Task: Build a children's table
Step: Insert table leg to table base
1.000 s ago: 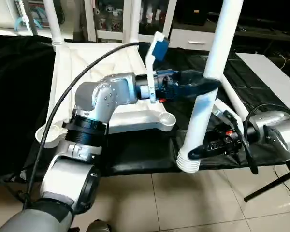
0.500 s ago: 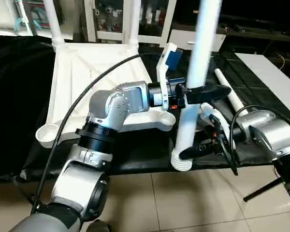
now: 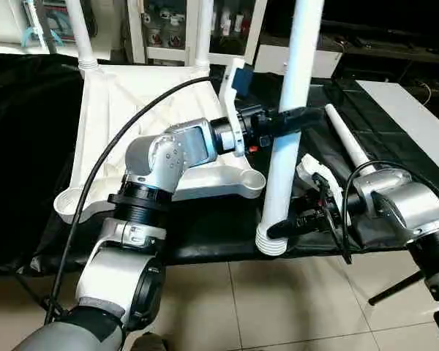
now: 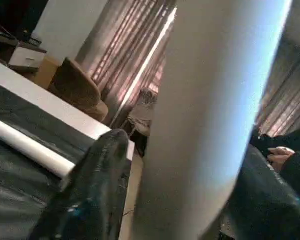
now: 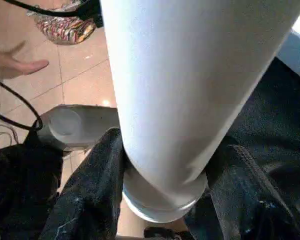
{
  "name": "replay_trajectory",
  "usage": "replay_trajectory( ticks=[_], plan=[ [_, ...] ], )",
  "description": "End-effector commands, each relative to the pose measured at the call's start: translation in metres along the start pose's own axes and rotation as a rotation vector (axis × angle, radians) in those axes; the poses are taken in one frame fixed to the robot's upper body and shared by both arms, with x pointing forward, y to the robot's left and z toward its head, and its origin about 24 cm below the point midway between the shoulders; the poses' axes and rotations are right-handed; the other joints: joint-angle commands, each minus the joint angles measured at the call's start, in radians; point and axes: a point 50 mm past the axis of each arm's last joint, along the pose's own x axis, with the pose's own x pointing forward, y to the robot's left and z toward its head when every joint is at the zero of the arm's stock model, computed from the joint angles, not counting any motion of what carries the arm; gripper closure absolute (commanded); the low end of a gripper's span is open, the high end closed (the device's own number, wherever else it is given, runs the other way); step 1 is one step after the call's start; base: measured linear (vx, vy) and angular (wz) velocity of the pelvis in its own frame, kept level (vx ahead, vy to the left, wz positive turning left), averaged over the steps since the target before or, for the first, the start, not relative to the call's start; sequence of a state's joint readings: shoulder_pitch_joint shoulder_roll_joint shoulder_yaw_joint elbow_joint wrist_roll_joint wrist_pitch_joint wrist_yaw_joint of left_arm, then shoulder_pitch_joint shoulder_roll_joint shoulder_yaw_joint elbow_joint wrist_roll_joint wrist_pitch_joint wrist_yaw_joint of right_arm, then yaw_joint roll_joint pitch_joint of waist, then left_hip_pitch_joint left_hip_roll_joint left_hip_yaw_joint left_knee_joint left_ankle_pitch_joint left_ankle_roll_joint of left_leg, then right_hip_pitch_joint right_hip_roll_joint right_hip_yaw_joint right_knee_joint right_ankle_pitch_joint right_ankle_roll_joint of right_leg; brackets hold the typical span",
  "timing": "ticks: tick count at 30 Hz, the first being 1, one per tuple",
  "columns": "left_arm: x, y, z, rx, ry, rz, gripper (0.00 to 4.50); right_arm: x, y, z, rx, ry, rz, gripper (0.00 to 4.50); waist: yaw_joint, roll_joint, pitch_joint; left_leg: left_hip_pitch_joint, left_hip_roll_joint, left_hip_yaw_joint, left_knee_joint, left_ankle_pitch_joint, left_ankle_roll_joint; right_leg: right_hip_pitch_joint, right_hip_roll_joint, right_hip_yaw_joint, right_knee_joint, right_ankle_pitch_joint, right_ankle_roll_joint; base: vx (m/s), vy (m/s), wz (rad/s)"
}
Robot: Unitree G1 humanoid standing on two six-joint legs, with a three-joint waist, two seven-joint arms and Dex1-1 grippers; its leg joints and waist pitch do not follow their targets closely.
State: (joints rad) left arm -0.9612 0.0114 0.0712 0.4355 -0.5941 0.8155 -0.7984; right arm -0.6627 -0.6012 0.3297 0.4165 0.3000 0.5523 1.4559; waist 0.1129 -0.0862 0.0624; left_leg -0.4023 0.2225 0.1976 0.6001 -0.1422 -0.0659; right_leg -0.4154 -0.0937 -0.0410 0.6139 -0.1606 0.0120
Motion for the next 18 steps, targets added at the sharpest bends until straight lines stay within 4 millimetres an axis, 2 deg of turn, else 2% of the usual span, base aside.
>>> replay_trajectory(
  ticks=[1,4,5,10,13,15,16,18],
  plan=[
    [0.005,-0.002,0.007,0.024,-0.007,0.021,1.93,-0.007,-0.001,0.008,-0.042,-0.020,-0.031,2.53,-0.001,0.001,-0.081,0.034,0.004,-0.004,-0.062,-0.256,0.005,0.049,-0.030,0.015,-0.067,-0.179,-0.226,0.000,0.000,0.00],
    [0.004,0.001,0.010,0.038,-0.017,0.056,1.96,-0.008,-0.003,0.010,-0.054,-0.028,-0.045,2.54,-0.001,0.001,-0.081,0.036,0.005,-0.003,-0.061,-0.262,0.005,0.048,-0.031,0.015,-0.068,-0.182,-0.230,0.000,0.000,0.00],
    [0.003,0.003,0.010,0.047,-0.019,0.069,2.18,-0.008,-0.003,0.011,-0.050,-0.041,-0.050,2.19,0.000,0.003,-0.081,0.034,0.004,-0.004,-0.061,-0.261,0.004,0.050,-0.031,0.015,-0.068,-0.185,-0.227,0.000,0.000,0.00],
    [-0.001,0.006,0.014,0.056,-0.034,0.096,2.52,-0.009,-0.006,0.016,-0.050,-0.094,-0.078,1.75,-0.002,0.002,-0.081,0.033,0.004,-0.005,-0.062,-0.254,0.008,0.050,-0.030,0.015,-0.066,-0.176,-0.222,0.000,0.000,0.00],
    [-0.009,0.015,0.021,0.105,-0.031,0.183,2.68,-0.017,-0.004,0.023,-0.060,-0.181,-0.119,1.41,-0.001,0.003,-0.082,0.036,0.004,-0.005,-0.062,-0.253,0.004,0.048,-0.029,0.015,-0.066,-0.179,-0.219,0.000,0.000,0.00],
    [-0.013,0.019,0.027,0.131,-0.039,0.237,2.73,-0.022,-0.001,0.023,-0.063,-0.216,-0.136,1.31,0.002,0.004,-0.081,0.040,0.005,-0.004,-0.063,-0.260,0.003,0.047,-0.029,0.016,-0.067,-0.179,-0.213,0.000,0.000,0.00],
    [-0.015,0.021,0.030,0.141,-0.047,0.267,2.73,-0.026,0.000,0.022,-0.069,-0.232,-0.149,1.31,0.000,0.000,-0.082,0.038,0.005,-0.005,-0.063,-0.256,0.002,0.049,-0.029,0.015,-0.065,-0.177,-0.211,0.000,0.000,0.00],
    [-0.020,0.026,0.038,0.168,-0.065,0.337,2.75,-0.037,0.002,0.020,-0.052,-0.304,-0.195,1.01,0.006,0.002,-0.082,0.039,0.005,-0.004,-0.062,-0.248,0.002,0.048,-0.030,0.015,-0.065,-0.166,-0.207,0.000,0.000,0.00]
  ],
)
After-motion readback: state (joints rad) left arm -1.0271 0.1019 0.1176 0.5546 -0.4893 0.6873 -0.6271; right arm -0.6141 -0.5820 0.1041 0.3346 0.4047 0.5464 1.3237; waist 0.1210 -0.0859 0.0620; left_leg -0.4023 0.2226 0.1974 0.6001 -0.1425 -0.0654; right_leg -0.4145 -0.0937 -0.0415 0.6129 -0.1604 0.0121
